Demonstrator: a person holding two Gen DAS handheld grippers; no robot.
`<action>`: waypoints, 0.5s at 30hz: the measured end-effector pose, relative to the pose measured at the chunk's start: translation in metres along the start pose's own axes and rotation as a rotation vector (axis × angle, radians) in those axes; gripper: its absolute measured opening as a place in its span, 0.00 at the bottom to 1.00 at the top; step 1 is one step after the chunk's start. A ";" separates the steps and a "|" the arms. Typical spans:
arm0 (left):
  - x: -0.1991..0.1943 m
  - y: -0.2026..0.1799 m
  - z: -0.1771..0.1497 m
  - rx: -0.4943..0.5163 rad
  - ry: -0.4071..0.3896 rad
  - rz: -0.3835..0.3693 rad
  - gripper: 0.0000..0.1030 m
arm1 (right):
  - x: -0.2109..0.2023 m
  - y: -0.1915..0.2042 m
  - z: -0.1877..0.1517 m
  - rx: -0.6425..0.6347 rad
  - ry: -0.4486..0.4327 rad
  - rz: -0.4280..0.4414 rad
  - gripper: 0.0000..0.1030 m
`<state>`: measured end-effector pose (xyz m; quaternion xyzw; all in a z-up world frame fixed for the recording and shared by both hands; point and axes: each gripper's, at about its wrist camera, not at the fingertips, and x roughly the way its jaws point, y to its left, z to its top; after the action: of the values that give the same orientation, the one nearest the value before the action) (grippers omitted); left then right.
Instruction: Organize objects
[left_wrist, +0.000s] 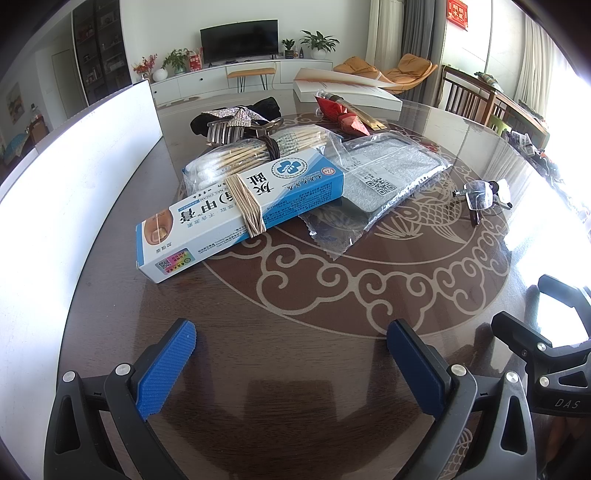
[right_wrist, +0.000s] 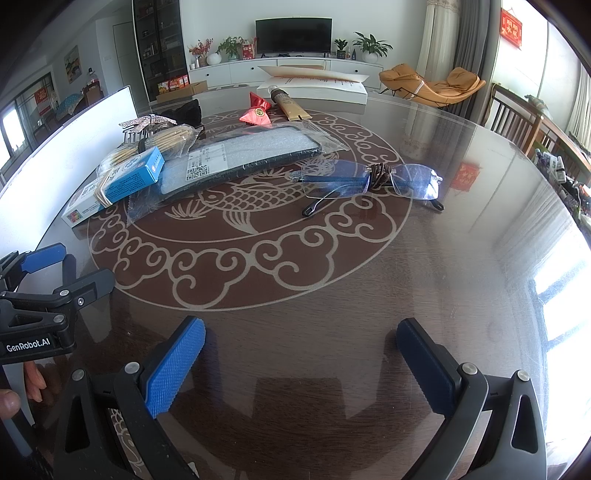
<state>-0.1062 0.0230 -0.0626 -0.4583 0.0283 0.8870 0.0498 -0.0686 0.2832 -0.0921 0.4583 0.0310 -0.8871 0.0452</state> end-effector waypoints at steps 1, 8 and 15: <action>0.000 0.000 0.000 0.000 0.000 0.000 1.00 | 0.000 0.000 0.000 0.000 0.000 0.000 1.00; -0.021 0.004 -0.031 0.083 0.004 -0.060 1.00 | 0.000 0.000 0.000 0.000 0.000 0.000 1.00; -0.049 0.029 -0.011 0.094 -0.057 -0.030 1.00 | 0.000 0.000 0.000 0.000 0.000 0.000 1.00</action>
<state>-0.0724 -0.0097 -0.0290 -0.4305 0.0615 0.8965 0.0852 -0.0686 0.2833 -0.0922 0.4583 0.0310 -0.8871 0.0452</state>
